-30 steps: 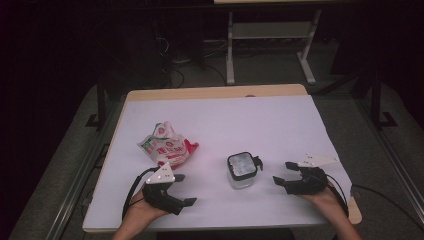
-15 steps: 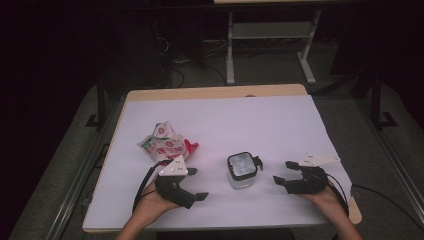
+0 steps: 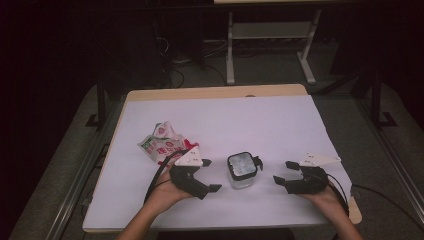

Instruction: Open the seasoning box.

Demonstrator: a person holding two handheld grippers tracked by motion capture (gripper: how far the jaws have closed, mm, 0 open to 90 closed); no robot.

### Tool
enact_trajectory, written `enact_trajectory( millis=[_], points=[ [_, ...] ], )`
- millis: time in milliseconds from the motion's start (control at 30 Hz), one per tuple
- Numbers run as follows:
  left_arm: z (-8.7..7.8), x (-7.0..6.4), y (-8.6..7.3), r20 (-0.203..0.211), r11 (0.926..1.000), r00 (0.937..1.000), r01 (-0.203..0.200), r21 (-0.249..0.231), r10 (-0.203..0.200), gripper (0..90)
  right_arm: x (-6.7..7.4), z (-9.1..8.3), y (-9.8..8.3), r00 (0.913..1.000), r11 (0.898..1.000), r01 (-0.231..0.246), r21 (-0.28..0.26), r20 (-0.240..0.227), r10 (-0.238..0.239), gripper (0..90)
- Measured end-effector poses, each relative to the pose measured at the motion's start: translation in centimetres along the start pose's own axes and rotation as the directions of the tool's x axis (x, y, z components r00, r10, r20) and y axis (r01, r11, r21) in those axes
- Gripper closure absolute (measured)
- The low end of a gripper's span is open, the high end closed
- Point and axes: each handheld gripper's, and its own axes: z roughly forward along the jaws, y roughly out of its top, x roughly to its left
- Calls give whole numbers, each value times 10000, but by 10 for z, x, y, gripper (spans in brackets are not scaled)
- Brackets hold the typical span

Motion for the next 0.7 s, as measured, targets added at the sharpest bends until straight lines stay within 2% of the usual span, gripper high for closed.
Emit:
enact_trajectory(
  millis=[67,300,433,500,600,700],
  points=[
    [10,0,7,143,9998,9997,-199,-30,199,125,0,0,-1,10000,10000,-6,33,5,6,242],
    [26,4,17,404,9975,9967,-699,33,697,121,0,0,-1,10000,10000,20,13,-23,-20,238],
    [35,7,20,537,9981,9966,-615,-107,620,120,1,0,-1,10000,10000,83,-29,-37,-83,238],
    [38,8,19,621,9980,9968,-469,-424,495,120,1,0,-1,9999,9999,116,-39,-58,-117,238],
    [40,9,19,729,9981,9959,-515,-340,538,122,1,0,-1,9999,9999,124,-108,-68,-124,239],
    [42,10,17,785,9989,9961,-384,-256,403,125,0,0,-1,9999,9998,139,-125,-40,-139,239]
  ],
)
